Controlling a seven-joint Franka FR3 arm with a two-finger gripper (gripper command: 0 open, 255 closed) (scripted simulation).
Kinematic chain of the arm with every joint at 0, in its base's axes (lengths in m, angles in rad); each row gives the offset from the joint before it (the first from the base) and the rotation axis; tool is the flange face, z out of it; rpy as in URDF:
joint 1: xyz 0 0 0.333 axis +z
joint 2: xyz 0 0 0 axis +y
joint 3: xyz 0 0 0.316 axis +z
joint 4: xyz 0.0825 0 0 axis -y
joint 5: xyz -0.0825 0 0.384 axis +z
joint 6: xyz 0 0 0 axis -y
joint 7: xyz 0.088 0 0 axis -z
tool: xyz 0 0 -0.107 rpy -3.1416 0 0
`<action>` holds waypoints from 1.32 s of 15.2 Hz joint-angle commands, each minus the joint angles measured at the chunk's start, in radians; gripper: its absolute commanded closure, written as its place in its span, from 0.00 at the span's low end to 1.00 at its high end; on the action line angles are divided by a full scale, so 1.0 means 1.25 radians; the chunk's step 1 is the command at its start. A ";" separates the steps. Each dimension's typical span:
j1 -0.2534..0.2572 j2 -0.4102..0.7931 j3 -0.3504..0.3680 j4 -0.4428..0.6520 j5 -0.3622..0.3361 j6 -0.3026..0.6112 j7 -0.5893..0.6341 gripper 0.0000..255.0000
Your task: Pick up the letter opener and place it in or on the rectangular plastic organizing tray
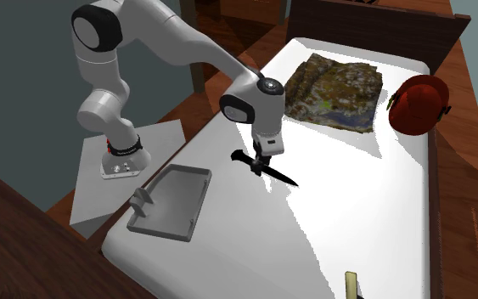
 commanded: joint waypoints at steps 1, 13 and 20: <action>0.003 0.004 0.005 -0.001 0.003 0.005 -0.001 1.00; 0.007 -0.023 0.000 0.020 -0.010 -0.042 0.009 1.00; 0.009 -0.055 -0.004 0.056 -0.024 -0.109 0.021 1.00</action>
